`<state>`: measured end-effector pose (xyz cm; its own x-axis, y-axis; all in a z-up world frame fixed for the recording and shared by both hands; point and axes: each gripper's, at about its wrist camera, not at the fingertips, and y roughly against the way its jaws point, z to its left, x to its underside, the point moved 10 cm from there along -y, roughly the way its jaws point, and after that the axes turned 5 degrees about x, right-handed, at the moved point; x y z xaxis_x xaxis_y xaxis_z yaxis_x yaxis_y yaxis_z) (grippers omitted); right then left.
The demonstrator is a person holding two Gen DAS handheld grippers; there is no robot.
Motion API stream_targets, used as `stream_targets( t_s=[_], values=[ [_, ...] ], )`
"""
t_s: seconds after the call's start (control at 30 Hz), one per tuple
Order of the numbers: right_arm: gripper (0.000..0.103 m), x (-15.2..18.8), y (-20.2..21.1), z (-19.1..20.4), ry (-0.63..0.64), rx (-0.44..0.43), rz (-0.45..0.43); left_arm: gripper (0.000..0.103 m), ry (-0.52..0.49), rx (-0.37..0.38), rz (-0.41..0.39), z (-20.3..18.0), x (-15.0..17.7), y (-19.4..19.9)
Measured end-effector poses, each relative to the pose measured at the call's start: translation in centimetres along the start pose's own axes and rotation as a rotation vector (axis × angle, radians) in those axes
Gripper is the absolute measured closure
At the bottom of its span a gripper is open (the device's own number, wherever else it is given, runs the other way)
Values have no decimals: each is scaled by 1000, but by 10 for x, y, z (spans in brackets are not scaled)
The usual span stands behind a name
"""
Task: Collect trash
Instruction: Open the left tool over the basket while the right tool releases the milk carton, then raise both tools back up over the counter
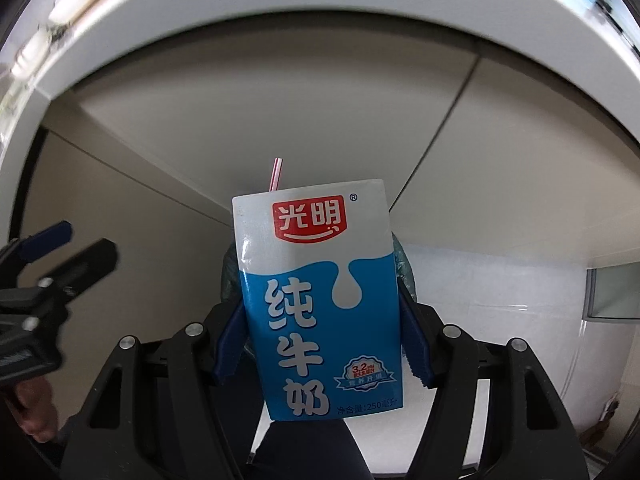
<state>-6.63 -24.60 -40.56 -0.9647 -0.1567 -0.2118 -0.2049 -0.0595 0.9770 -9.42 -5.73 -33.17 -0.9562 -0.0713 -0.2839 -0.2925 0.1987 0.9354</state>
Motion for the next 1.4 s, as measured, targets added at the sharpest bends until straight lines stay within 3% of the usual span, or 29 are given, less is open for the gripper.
stream_targets(
  t_s=[0.27,0.37,0.53,0.63,0.9,1.13,1.4],
  values=[
    [39,2,-12,6,34,11,39,6,19,-32,5,18,3,1],
    [26,-4,-13,7,30,29,38,6,15,-30,11,17,3,0],
    [17,-16,3,-2,5,38,19,6,8,-47,45,15,1,2],
    [11,-28,29,-8,-5,35,-40,6,4,-47,39,11,-6,15],
    [8,-74,114,-27,-38,49,-215,6,-22,-51,-27,-4,-43,68],
    [8,-109,160,-39,-53,68,-319,6,-37,-71,-97,-7,-78,109],
    [8,-153,203,-32,-67,64,-393,6,-5,-45,-120,-2,-121,140]
  ],
)
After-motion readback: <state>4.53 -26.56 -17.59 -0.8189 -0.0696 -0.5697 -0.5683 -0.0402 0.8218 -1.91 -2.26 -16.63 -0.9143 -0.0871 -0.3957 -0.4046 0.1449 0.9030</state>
